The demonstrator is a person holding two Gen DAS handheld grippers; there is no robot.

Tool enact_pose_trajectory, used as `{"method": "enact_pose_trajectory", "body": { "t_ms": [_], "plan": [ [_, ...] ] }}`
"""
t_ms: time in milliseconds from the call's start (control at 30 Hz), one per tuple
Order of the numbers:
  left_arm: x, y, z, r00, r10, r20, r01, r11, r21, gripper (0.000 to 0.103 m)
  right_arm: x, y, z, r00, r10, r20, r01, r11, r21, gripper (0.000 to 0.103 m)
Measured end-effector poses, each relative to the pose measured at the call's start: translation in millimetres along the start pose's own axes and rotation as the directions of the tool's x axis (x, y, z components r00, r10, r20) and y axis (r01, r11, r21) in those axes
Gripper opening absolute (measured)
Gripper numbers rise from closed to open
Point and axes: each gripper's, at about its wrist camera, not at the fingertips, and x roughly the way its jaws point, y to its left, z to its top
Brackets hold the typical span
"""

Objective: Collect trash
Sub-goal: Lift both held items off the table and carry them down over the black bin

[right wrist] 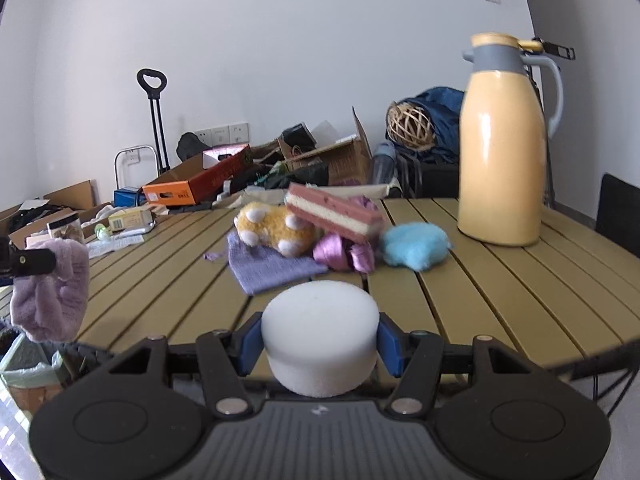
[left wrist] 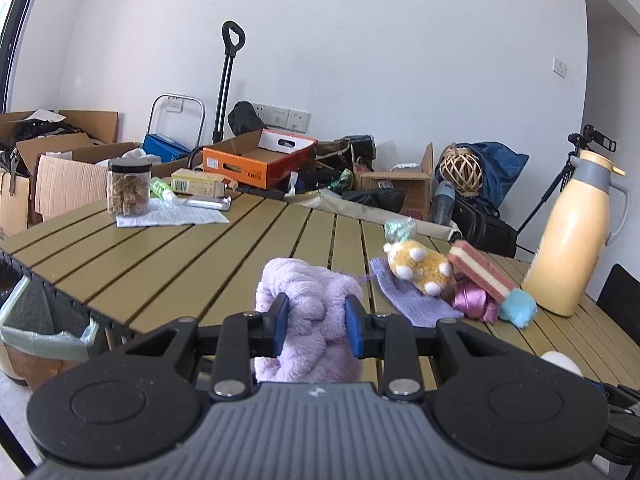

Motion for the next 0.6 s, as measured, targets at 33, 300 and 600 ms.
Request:
{"method": "enact_pose_trajectory", "body": {
  "t_ms": [33, 300, 600],
  "plan": [
    [-3, -1, -4, 1.000, -0.001, -0.006, 0.001, 1.000, 0.000, 0.030, -4, -3, -4, 1.000, 0.000, -0.006, 0.000, 1.000, 0.002, 0.057],
    [-26, -12, -35, 0.999, -0.024, -0.046, 0.025, 0.999, 0.023, 0.030, -29, -13, -31, 0.998, 0.009, -0.056, -0.008, 1.000, 0.006, 0.057],
    [-43, -19, -66, 0.995, -0.016, -0.100, 0.022, 0.998, 0.064, 0.030, -44, -17, -60, 0.992, 0.027, -0.125, -0.029, 1.000, -0.011, 0.057]
  ]
}}
